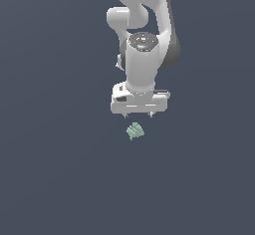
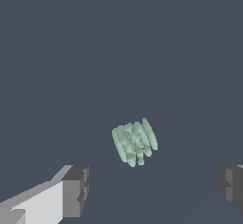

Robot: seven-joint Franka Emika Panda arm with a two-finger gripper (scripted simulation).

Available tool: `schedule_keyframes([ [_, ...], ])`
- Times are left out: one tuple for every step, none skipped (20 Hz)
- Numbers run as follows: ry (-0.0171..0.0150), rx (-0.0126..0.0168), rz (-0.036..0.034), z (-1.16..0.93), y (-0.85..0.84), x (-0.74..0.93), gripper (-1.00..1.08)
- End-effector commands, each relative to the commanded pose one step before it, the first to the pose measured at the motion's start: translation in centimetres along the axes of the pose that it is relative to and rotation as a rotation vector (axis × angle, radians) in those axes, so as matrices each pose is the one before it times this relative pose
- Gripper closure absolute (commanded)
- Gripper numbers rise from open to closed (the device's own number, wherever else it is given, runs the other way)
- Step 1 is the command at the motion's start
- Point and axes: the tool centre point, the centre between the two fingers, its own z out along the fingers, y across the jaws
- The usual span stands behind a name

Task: Pick up the object and move it to a goal position.

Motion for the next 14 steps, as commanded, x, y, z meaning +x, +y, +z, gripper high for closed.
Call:
schedule_keyframes([
  [0.00000, 0.00000, 0.00000, 0.000, 0.001, 0.000, -0.92],
  [0.00000, 0.00000, 0.00000, -0.020, 0.034, -0.001, -0.92],
  [-0.00109, -0.00168, -0.00131, 0.013, -0.009, 0.011, -0.92],
  [-0.00139, -0.00211, -0.00163, -0.005, 0.029, 0.013, -0.92],
  [-0.00189, -0.00288, -0.00219, -0.010, 0.046, 0.018, -0.92],
  [-0.00245, -0.00377, -0.00281, -0.011, 0.057, 0.023, -0.92],
  [-0.00278, -0.00432, -0.00313, -0.013, 0.065, 0.026, -0.92],
  [-0.00226, -0.00355, -0.00249, -0.015, 0.059, 0.021, -0.92],
  [-0.00175, -0.00278, -0.00188, -0.009, 0.040, 0.017, -0.92],
  [-0.00116, -0.00185, -0.00119, -0.009, 0.030, 0.011, -0.92],
  [-0.00065, -0.00105, -0.00061, -0.003, 0.011, 0.007, -0.92],
  [0.00000, 0.00000, 0.00000, -0.005, 0.001, 0.000, -0.92],
  [0.00055, 0.00088, 0.00059, 0.000, -0.002, -0.006, -0.92],
  [0.00031, 0.00058, -0.00021, 0.016, -0.014, -0.005, -0.92],
])
